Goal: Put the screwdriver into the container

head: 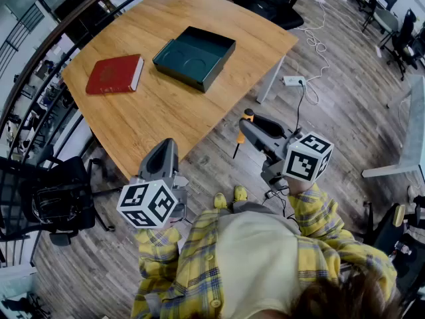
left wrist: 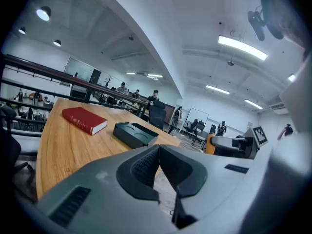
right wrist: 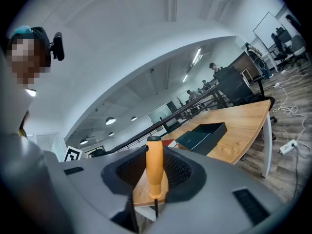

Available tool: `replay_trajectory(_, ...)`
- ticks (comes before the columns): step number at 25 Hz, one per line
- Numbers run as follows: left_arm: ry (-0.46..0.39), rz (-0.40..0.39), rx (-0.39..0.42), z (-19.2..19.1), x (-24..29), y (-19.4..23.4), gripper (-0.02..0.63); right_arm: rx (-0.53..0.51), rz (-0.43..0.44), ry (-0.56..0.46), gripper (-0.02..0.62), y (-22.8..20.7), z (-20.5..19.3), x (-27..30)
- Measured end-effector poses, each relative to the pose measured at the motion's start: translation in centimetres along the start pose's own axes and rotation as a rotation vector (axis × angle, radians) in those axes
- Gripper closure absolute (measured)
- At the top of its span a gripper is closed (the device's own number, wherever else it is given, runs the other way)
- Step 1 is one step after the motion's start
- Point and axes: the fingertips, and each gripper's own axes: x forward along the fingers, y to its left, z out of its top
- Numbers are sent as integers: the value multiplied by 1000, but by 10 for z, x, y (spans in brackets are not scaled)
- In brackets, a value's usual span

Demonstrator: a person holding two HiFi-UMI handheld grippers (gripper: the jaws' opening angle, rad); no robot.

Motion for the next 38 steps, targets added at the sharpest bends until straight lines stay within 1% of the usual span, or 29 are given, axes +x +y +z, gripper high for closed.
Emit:
replay_trajectory(3, -5, -2, 11, 2, 0, 0, 595, -3, -3, 6, 433, 0, 0, 2)
replay_trajectory(7, -10, -12, 6, 1, 1, -3, 595, 4, -2, 14, 433, -2, -1, 3)
replay_trajectory(13, -8, -2, -4, 0, 2, -2, 595, 12, 7, 23, 433, -2, -1, 5)
replay_trajectory(19, 7, 13, 29, -4, 5, -2, 597, 6, 1, 48, 433, -6, -3, 7)
replay_trajectory(31, 3, 29, 20, -1, 9, 2, 595, -10, 12, 80, 433, -11, -2, 18)
replay_trajectory(38, 16, 37, 24, -2, 16, 2, 597, -4, 23, 87, 433, -19, 2, 23)
